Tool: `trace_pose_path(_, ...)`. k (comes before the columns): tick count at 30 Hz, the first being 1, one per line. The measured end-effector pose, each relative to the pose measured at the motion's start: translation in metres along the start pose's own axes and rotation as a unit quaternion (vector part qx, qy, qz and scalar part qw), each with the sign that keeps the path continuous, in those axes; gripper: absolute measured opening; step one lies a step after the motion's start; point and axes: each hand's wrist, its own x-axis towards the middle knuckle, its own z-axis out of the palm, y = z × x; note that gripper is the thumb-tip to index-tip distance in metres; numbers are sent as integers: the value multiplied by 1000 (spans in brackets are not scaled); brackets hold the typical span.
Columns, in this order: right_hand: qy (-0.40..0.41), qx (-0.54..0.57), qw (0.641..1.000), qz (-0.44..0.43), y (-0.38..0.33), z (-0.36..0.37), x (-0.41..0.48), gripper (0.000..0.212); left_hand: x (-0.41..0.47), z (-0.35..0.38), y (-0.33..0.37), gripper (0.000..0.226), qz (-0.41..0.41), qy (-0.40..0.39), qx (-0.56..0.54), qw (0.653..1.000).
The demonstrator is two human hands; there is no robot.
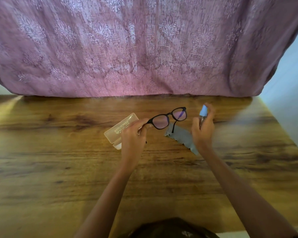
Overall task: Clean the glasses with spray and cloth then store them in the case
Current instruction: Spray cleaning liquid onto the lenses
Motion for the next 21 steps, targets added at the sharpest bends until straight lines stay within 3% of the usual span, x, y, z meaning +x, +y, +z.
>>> trace_pose_path(6, -63, 7, 983, -170, -51, 2, -50, 44, -4, 1, -5, 16, -22, 3, -18, 1000)
trace_pose_path(9, -77, -21, 973, -216, -70, 6, -63, 46, -5, 0, -4, 17, -18, 6, -23, 1000)
trace_pose_path(16, -185, -55, 968, -161, -88, 8, -65, 49, -7, -5, -4, 19, -10, -8, -19, 1000)
trace_pose_path(21, -190, -78, 968, -143, -94, 7, -64, 50, -6, -4, -5, 19, 5, 3, -9, 1000)
